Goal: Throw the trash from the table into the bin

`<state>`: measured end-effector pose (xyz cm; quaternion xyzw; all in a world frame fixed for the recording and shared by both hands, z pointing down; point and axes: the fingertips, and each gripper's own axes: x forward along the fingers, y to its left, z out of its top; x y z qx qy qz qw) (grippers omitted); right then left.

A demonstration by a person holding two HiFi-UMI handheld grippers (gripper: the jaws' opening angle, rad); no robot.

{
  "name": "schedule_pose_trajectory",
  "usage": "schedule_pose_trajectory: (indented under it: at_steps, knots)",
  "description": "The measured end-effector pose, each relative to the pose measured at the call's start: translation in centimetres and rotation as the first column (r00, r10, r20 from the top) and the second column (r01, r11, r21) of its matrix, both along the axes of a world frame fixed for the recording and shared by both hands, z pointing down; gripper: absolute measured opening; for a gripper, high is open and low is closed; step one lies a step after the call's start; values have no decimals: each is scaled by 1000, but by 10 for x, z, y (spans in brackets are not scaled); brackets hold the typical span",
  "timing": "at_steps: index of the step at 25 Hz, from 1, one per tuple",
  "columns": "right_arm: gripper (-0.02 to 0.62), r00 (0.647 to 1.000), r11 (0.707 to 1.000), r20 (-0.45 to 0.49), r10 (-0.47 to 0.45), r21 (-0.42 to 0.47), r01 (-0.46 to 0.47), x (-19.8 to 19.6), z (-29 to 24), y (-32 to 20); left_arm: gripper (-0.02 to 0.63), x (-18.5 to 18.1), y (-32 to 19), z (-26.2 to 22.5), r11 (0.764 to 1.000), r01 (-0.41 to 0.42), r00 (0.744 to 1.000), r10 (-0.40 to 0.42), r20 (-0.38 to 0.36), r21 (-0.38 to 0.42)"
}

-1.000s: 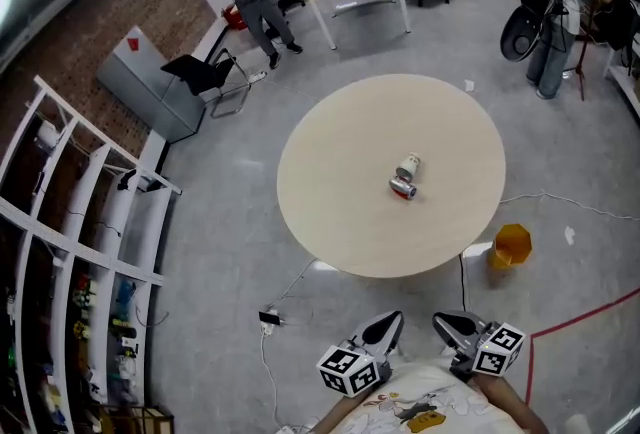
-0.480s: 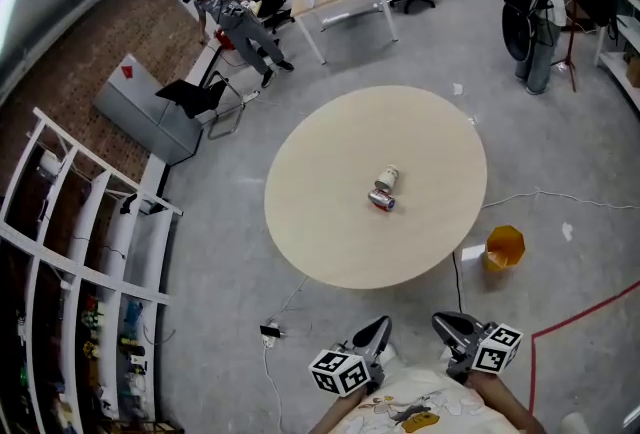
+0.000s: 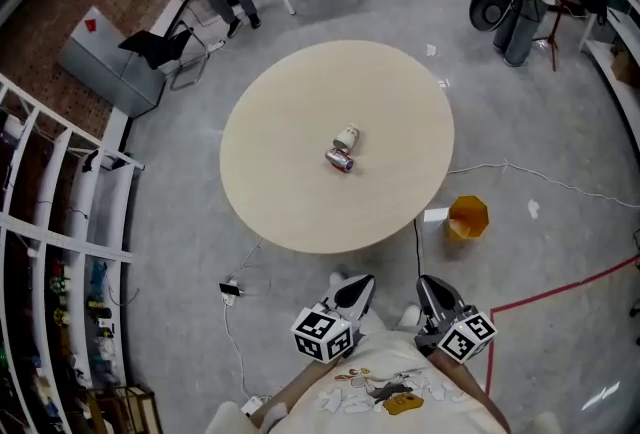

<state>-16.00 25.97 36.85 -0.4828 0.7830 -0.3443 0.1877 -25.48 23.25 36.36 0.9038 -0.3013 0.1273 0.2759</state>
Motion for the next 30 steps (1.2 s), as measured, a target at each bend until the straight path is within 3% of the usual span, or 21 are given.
schedule_pose_trajectory:
  at_steps: [6,10,14,22,30]
  knots:
    - [2,1000,1000,-28,0,-29,-1,-23,4,-40,6,-10,-42,-5,999,-41,999,41,-35,5]
    - [2,997,998,-79,-20,-55,16,-58,2,-85,6,-51,-85,0,999,-6,997,3,-72,-31]
    - [2,989,999,-144,-31,-41,25,-102,-6,-145,6,-103,-138,-7,1000,17,994,-18,-108,-10]
    - [13,958,985,-226,-174,-52,166,-195,-11,-228,6,-183,-212,-14,998,68,987,-68,-143,-4]
    - [15,926,958,-246,-286,-99,269,-215,4,-263,6,-204,-240,-8,984,171,971,-178,-163,-55]
